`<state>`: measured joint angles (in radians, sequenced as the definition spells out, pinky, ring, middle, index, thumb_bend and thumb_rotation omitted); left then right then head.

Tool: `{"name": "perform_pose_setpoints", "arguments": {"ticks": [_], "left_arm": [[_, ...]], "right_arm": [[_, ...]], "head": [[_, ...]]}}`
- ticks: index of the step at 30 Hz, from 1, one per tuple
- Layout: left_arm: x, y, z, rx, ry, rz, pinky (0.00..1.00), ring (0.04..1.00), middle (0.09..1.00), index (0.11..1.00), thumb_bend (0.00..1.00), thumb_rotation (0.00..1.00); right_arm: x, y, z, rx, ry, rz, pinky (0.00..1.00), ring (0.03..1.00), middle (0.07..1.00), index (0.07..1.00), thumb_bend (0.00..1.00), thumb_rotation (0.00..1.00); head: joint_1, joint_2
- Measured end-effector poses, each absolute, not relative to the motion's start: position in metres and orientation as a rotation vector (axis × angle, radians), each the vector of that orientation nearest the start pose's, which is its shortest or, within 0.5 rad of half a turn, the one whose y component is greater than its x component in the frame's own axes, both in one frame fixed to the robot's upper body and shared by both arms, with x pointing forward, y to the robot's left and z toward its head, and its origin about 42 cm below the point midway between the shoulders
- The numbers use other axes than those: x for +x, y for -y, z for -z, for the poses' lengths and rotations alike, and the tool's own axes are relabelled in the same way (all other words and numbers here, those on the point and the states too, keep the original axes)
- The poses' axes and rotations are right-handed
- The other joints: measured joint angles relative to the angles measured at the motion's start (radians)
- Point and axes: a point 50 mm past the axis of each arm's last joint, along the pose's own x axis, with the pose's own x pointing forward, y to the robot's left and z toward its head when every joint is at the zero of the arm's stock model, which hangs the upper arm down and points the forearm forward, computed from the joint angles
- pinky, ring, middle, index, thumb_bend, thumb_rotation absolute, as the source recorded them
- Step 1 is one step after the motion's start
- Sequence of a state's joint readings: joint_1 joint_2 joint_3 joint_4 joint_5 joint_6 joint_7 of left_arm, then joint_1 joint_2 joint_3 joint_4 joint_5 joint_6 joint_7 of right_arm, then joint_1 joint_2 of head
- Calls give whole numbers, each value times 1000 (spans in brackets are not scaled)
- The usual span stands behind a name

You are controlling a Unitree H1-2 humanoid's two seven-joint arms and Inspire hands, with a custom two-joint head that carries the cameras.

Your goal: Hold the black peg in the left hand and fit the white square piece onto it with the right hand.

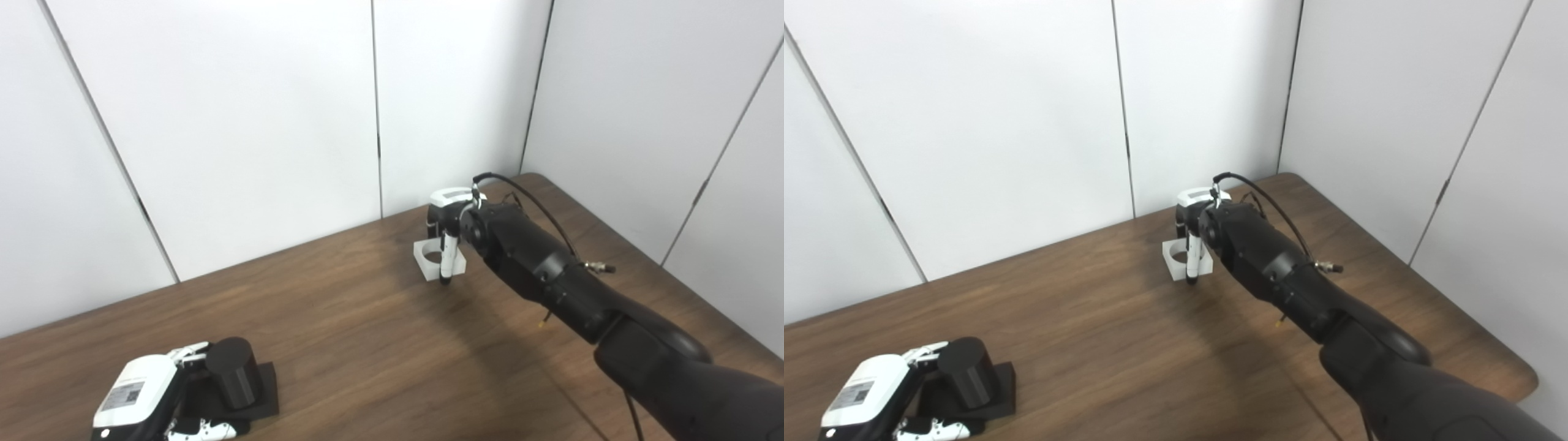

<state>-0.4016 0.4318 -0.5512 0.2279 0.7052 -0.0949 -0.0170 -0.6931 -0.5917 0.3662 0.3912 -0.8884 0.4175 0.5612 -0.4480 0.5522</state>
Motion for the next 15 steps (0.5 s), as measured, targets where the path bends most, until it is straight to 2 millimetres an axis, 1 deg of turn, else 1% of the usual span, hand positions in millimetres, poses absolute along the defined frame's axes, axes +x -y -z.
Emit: {"name": "perform_pose_setpoints", "arguments": {"ticks": [4,5,6,7,8,9,10,11,12,15], "left_arm": [[378,-209,-132,1258,306,536,720,838,852,492,524,64],[378,-209,-132,1259,307,536,725,839,853,492,524,64],[378,-209,-132,1259,307,536,728,838,854,492,524,65],[378,-209,-132,1259,307,536,731,840,855,492,524,65],[378,-208,-132,1259,307,536,733,842,857,492,524,66],[378,-208,-132,1259,307,537,736,842,857,492,524,66],[378,-208,-132,1259,307,538,737,842,857,491,524,66],[378,-207,-131,1258,306,538,739,842,858,491,524,66],[378,-207,-131,1256,306,538,740,842,857,491,524,66],[378,-204,-131,1253,305,538,749,846,855,490,524,67]], "right_arm": [[469,344,-238,-1486,-445,-183,986,888,787,483,516,142],[467,344,-239,-1477,-435,-188,964,876,780,482,516,140],[464,343,-239,-1466,-422,-196,946,869,778,481,516,138],[461,342,-238,-1455,-407,-208,945,869,779,480,516,137],[459,338,-239,-1445,-383,-227,945,869,779,480,516,136],[456,334,-239,-1438,-363,-242,945,865,775,480,517,134],[454,331,-239,-1432,-344,-255,944,865,775,480,517,134],[451,327,-241,-1425,-320,-266,933,863,775,480,518,134],[449,324,-245,-1421,-293,-273,918,859,773,480,518,133],[444,316,-257,-1404,-206,-305,866,849,771,479,518,131]], "head": [[23,11],[23,11],[38,15],[38,15],[72,24],[72,25],[93,29],[127,32],[135,34],[192,48]]}}
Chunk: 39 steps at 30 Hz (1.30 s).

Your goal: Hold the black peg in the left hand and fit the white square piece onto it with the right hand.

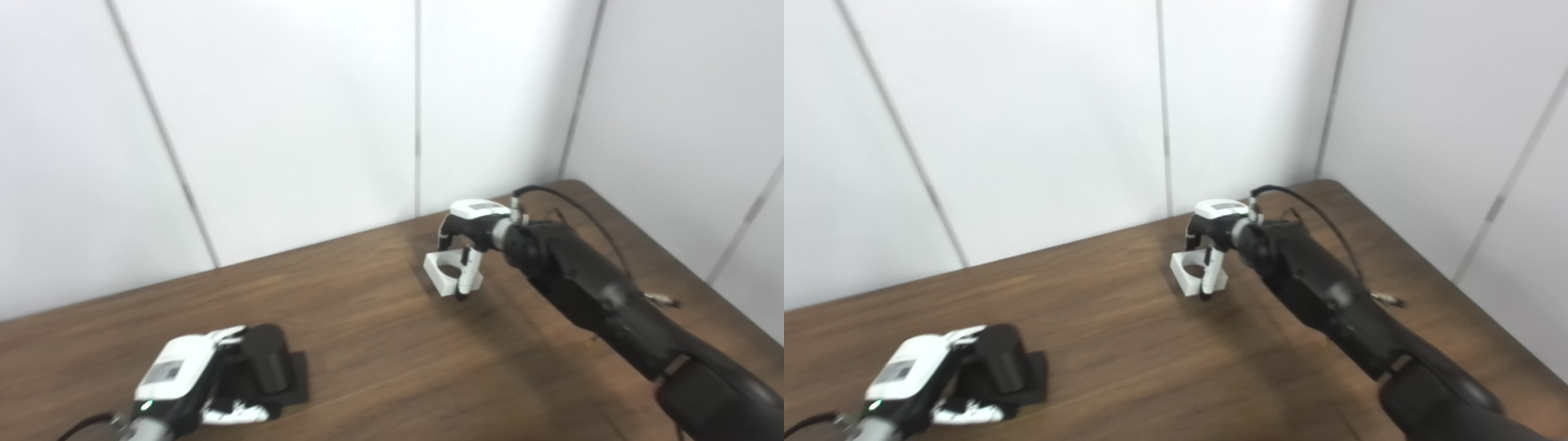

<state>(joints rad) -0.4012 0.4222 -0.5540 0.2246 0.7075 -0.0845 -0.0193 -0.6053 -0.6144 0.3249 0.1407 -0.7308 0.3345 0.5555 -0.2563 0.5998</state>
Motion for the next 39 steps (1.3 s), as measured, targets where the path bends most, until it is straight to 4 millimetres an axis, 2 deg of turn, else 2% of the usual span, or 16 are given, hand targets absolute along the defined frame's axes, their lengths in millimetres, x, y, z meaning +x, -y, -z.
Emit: {"name": "perform_pose_setpoints", "arguments": {"ticks": [4,9,14,18,24,30,39], "left_arm": [[377,-199,-131,1251,291,530,779,859,867,491,524,69],[376,-193,-132,1250,269,526,782,866,869,491,524,70],[376,-188,-131,1258,270,526,756,855,861,491,524,71],[376,-185,-131,1258,269,524,775,859,859,491,524,71],[376,-182,-130,1255,263,519,777,855,860,491,524,71],[377,-178,-130,1258,257,515,803,874,871,492,523,73],[382,-168,-130,1256,260,524,803,874,870,492,523,74]], "right_arm": [[437,313,-271,-1403,-126,-322,879,858,774,479,519,131],[426,303,-277,-1401,-68,-355,867,856,769,479,517,129],[416,289,-290,-1407,30,-408,860,857,767,479,517,128],[406,277,-302,-1410,90,-445,859,861,770,480,518,128],[400,262,-307,-1422,134,-507,845,861,769,480,518,129],[393,234,-314,-1390,226,-561,849,855,767,479,519,131],[386,189,-307,-1302,294,-645,873,868,774,478,519,131]], "head": [[69,18],[137,34],[175,45],[209,54],[247,64],[272,69],[288,69]]}}
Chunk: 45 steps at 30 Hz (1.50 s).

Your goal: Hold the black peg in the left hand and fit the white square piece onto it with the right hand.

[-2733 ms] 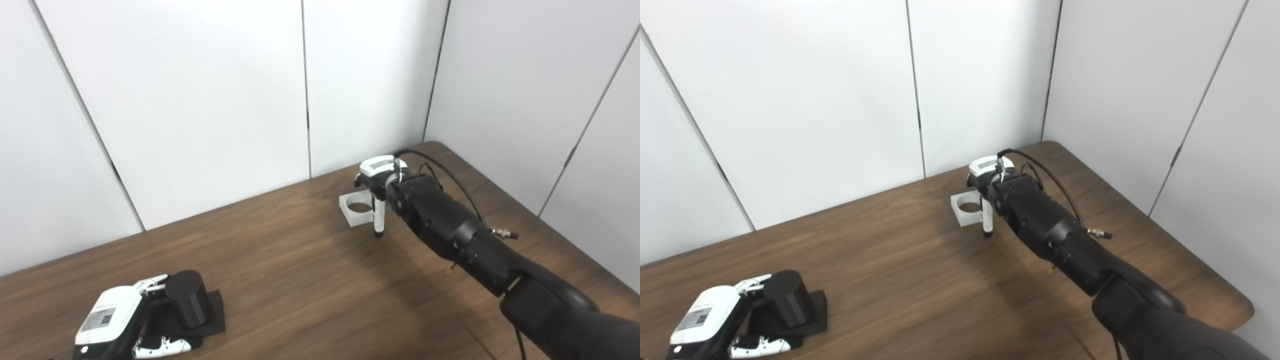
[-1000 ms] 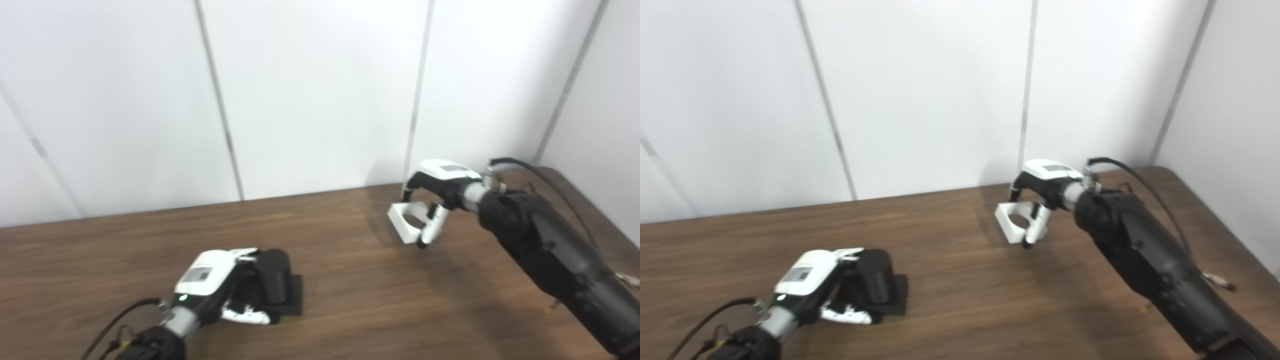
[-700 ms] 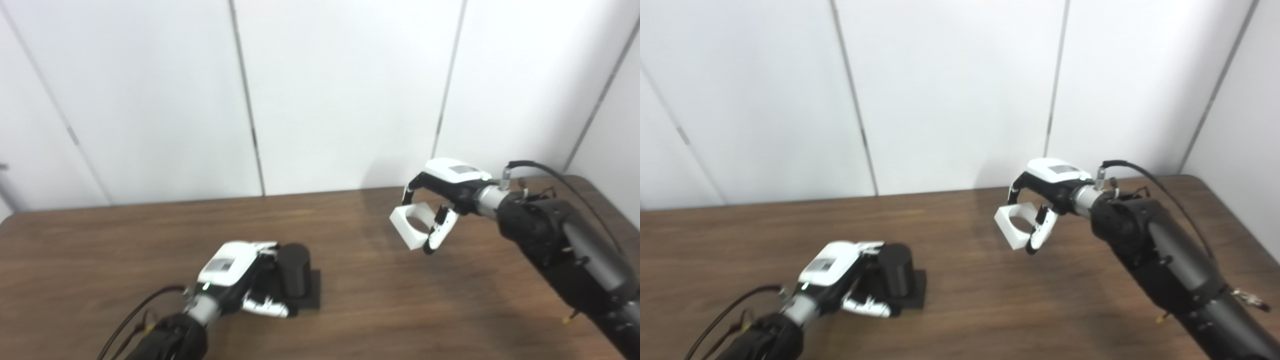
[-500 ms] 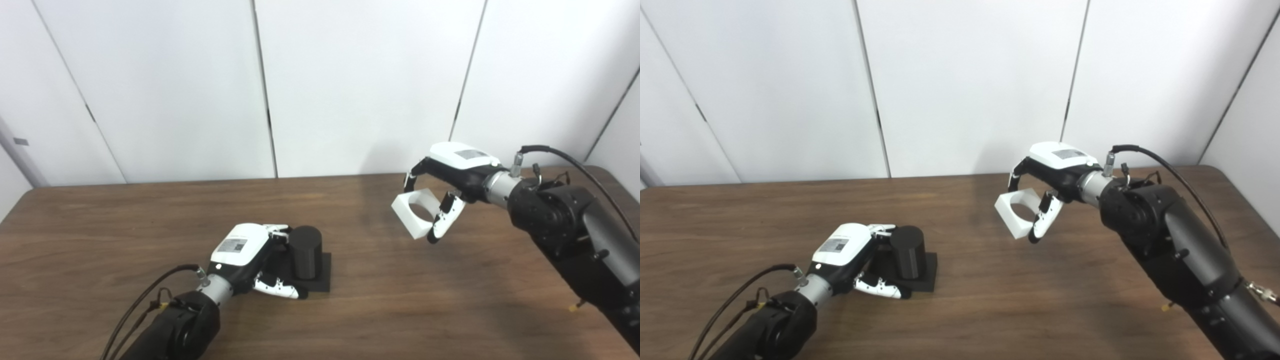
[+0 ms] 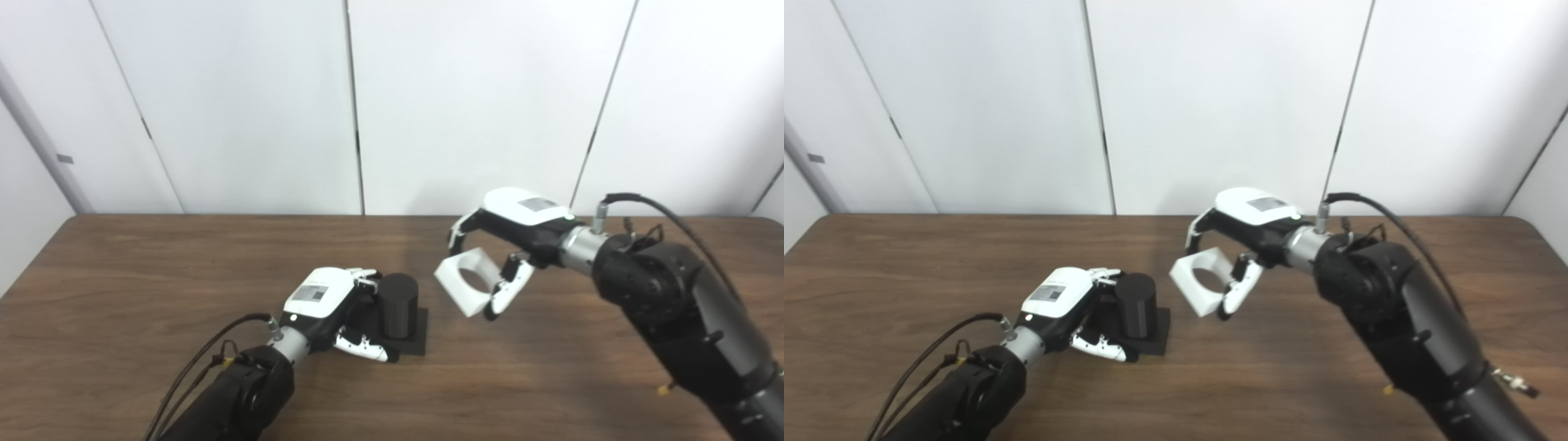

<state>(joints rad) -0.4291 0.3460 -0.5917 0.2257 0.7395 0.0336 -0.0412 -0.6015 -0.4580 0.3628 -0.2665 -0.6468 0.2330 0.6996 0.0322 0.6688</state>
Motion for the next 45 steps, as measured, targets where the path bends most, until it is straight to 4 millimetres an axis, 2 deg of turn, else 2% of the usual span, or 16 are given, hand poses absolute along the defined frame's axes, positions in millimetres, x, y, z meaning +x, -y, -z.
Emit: {"name": "perform_pose_setpoints", "arguments": {"ticks": [7,17,29,34,45], "left_arm": [[383,-166,-130,1257,261,526,779,868,869,493,523,73],[383,-163,-130,1266,261,522,768,870,870,493,523,74],[383,-161,-130,1263,259,519,787,876,870,492,523,75],[382,-161,-131,1262,258,516,766,869,865,492,523,74],[380,-159,-132,1266,262,511,768,878,872,491,523,73]], "right_arm": [[388,174,-301,-1270,299,-661,847,863,771,479,518,134],[387,159,-297,-1235,312,-682,865,860,766,478,518,133],[396,157,-290,-1217,282,-682,860,867,770,479,519,130],[401,153,-286,-1189,268,-688,859,866,768,479,518,129],[411,150,-281,-1163,252,-666,802,841,757,479,518,129]], "head": [[11,-6],[18,0],[25,2],[32,3],[43,8]]}}
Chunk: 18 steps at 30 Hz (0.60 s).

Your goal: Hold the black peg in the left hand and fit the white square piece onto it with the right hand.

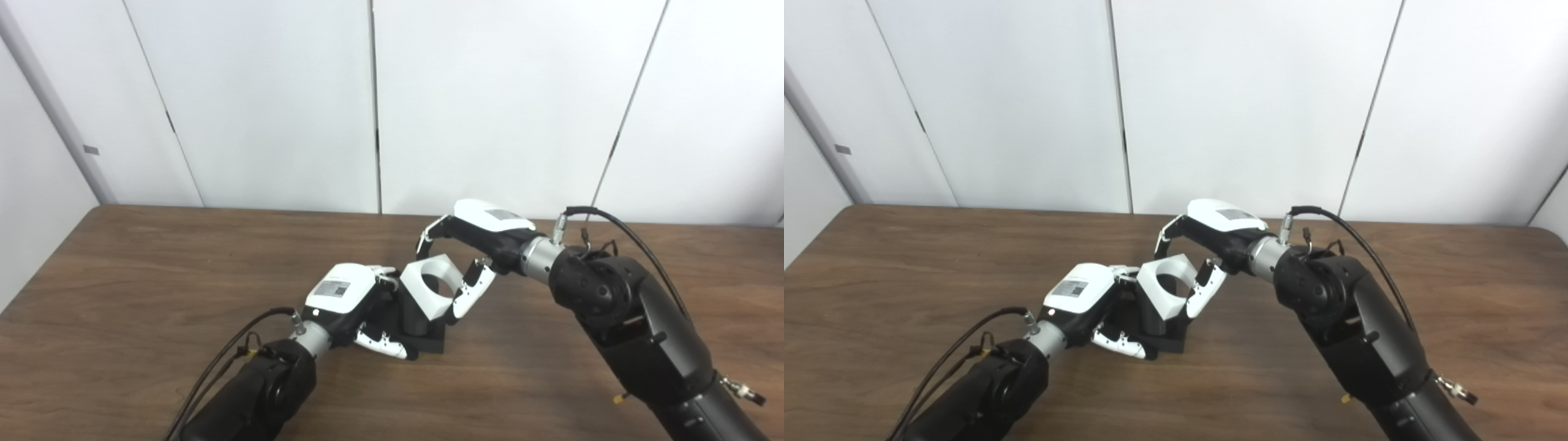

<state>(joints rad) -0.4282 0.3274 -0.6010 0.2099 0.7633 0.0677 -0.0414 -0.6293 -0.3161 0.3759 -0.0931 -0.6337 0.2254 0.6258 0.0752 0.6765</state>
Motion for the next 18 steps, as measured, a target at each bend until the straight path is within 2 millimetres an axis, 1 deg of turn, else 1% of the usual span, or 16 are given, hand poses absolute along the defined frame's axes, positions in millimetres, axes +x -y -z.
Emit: {"name": "perform_pose_setpoints", "arguments": {"ticks": [4,10,14,18], "left_arm": [[380,-159,-132,1265,260,510,781,886,874,492,523,73],[379,-158,-133,1262,261,507,766,882,878,491,523,72],[379,-157,-133,1262,261,506,779,885,876,491,524,72],[378,-157,-133,1260,260,507,788,885,869,491,524,71]], "right_arm": [[412,147,-279,-1149,255,-659,789,835,756,479,518,129],[414,144,-273,-1131,247,-657,792,836,759,479,518,129],[414,141,-272,-1127,249,-660,805,842,762,479,518,130],[418,137,-270,-1131,239,-671,795,835,761,479,518,130]], "head": [[0,0],[5,6],[5,6],[5,6]]}}
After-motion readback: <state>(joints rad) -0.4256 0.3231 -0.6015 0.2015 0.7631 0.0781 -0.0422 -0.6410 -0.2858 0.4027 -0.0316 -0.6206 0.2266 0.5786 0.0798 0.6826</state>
